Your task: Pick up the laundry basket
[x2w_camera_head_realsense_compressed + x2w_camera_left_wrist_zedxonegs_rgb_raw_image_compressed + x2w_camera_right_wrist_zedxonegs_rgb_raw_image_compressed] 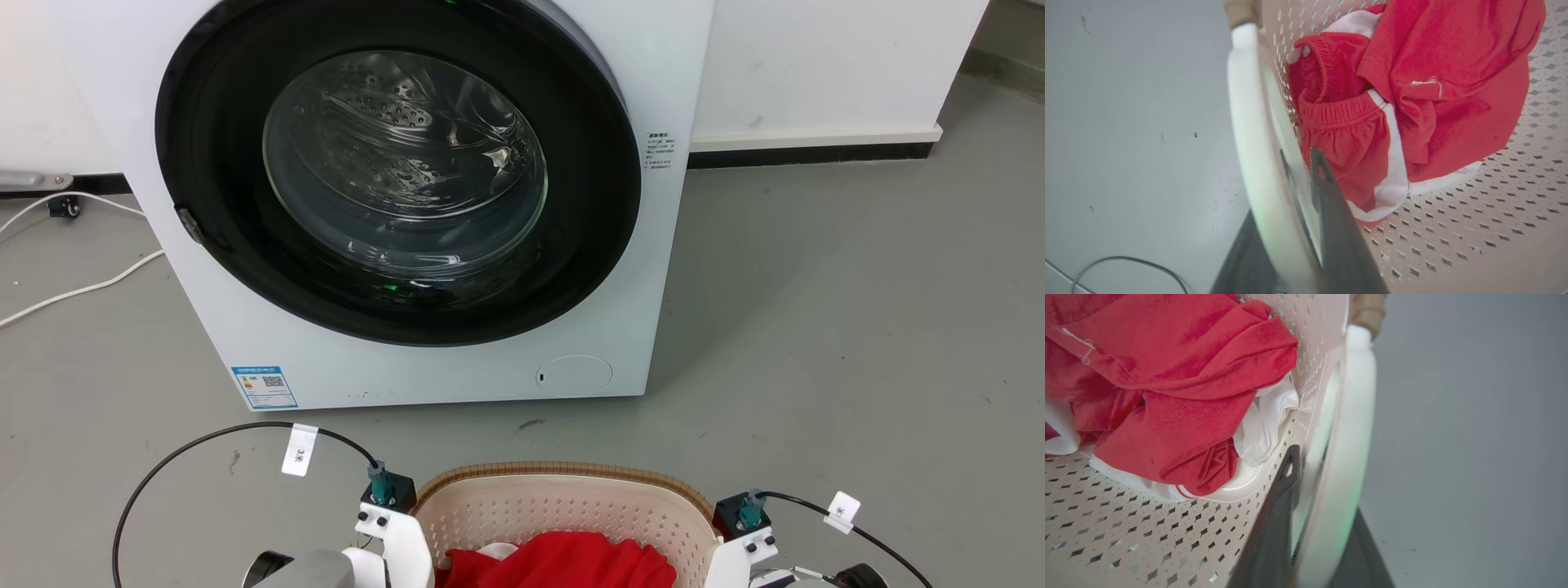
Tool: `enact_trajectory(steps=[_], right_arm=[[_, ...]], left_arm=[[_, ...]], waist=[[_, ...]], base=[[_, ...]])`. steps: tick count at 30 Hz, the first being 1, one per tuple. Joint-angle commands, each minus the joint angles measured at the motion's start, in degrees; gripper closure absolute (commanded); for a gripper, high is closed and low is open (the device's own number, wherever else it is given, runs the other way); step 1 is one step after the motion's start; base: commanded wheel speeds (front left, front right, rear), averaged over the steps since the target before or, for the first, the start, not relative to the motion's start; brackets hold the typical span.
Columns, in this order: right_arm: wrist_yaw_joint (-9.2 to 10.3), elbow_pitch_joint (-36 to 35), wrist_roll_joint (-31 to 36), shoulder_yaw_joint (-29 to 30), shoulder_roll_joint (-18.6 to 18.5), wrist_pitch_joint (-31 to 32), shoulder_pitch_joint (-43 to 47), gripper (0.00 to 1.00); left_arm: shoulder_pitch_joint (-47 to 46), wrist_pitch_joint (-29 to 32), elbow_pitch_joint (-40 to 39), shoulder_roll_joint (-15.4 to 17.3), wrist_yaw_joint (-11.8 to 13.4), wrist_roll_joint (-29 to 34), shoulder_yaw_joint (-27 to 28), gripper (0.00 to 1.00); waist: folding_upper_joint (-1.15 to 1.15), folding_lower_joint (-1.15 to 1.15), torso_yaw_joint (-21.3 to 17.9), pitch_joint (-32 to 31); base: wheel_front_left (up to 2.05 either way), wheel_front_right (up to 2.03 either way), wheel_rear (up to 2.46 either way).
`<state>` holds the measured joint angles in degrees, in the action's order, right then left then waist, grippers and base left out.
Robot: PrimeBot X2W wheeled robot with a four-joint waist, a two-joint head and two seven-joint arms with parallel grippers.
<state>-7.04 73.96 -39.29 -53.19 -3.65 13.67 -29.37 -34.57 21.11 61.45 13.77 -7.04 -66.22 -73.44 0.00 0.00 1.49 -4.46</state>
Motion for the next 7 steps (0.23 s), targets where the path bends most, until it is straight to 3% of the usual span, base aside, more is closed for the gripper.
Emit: enact_trajectory(steps=[1, 7], right_arm=[[-0.83, -0.28, 0.52, -1.04, 0.54, 0.34, 0.07, 1.00], [-0.83, -0.27, 0.20, -1.31, 0.40, 0.28, 0.08, 1.00]], left_arm=[[-0.40, -0.18, -0.85, -0.87, -0.71, 0.23, 0.02, 1.00], [-0.38, -0.22, -0.98, -0.74, -0.71, 0.50, 0.02, 1.00]], waist=[[0.00, 0.00, -0.01, -0.03], [0.00, 0.00, 0.00, -0.03]], base=[[0.00, 0.00, 0.00], [0.00, 0.00, 0.00]])
